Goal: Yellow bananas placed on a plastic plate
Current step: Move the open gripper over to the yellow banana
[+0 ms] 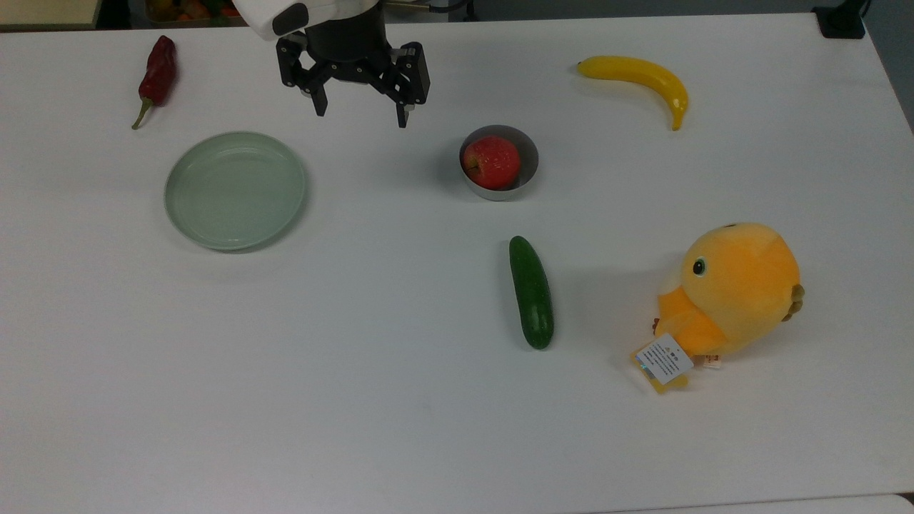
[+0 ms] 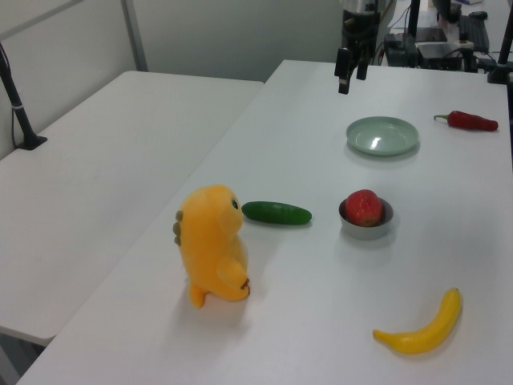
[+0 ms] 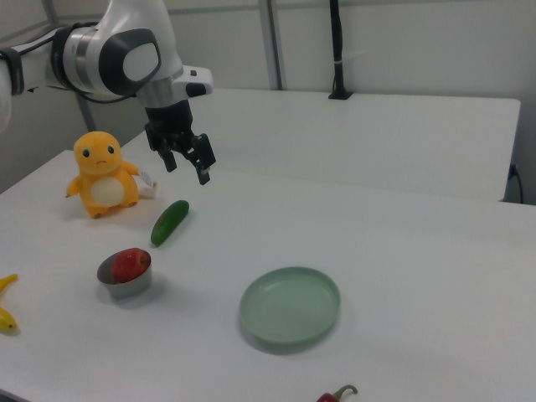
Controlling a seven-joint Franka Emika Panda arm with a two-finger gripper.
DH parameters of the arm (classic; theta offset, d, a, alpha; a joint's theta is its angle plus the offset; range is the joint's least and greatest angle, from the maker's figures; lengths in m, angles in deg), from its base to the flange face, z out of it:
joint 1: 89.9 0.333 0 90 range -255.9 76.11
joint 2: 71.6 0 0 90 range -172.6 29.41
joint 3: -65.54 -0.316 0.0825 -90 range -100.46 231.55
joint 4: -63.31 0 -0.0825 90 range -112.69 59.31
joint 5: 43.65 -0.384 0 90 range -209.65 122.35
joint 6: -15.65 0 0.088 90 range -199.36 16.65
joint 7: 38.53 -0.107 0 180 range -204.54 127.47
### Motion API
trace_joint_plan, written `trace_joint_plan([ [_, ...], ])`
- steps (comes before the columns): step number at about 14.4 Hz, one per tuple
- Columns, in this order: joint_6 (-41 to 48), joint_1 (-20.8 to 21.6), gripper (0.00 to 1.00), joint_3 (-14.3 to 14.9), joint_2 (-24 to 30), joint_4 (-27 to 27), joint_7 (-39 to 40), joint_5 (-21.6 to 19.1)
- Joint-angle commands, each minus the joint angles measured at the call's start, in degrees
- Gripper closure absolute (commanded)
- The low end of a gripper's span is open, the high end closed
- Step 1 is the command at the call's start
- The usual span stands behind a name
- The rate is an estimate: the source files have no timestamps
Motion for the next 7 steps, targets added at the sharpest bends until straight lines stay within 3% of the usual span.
trace_joint_plan([
  [1, 1.05, -1.05, 0.00, -0.25, -0.09, 0.74, 1.34, -1.41],
  [4, 0.96, 0.00, 0.00, -0.34, 2.19, -4.35, 1.43, -1.14],
  [7, 0.36, 5.44, 0.00, -0.34, 5.18, -9.98, 1.51, -0.70],
])
